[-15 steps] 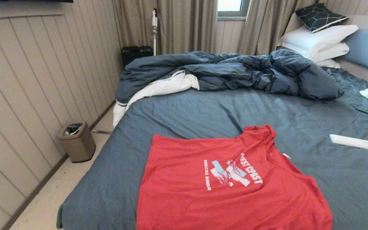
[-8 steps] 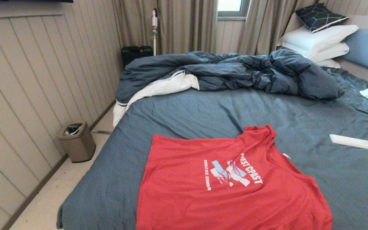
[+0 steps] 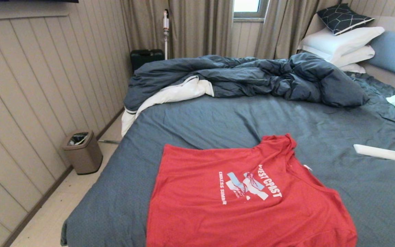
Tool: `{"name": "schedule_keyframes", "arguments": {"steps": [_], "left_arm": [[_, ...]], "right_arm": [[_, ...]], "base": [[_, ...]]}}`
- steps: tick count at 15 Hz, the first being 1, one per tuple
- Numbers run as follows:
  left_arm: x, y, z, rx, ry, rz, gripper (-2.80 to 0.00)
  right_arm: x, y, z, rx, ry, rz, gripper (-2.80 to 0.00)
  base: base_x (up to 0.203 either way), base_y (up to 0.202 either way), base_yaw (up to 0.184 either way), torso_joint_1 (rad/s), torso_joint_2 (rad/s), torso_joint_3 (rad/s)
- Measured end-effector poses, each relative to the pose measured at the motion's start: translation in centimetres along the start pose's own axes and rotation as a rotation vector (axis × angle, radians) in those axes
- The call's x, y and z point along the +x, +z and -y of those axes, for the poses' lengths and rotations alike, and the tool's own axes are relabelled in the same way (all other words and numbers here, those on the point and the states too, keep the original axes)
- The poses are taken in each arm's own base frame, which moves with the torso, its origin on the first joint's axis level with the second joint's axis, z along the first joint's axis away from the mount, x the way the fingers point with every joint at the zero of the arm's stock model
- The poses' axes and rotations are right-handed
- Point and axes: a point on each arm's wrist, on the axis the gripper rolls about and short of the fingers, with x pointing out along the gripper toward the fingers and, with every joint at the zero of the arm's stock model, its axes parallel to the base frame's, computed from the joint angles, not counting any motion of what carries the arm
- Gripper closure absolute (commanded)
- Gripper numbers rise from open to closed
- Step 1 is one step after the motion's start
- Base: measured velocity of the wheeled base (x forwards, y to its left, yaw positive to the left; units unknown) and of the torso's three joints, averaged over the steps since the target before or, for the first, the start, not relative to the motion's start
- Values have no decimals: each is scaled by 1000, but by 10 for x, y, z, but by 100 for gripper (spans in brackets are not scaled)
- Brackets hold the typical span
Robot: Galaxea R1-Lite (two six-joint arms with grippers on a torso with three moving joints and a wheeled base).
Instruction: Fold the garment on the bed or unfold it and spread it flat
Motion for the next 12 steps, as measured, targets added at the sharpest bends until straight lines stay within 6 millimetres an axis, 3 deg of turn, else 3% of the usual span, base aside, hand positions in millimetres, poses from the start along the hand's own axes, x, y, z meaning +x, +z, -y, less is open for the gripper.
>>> {"name": "schedule_keyframes", "arguments": {"steps": [12], "left_arm": [[0,0,0,-3,-3,1,0]], "right_arm": [[0,0,0,4,-2,-1,0]], "base": [[0,0,0,0,0,0]]}}
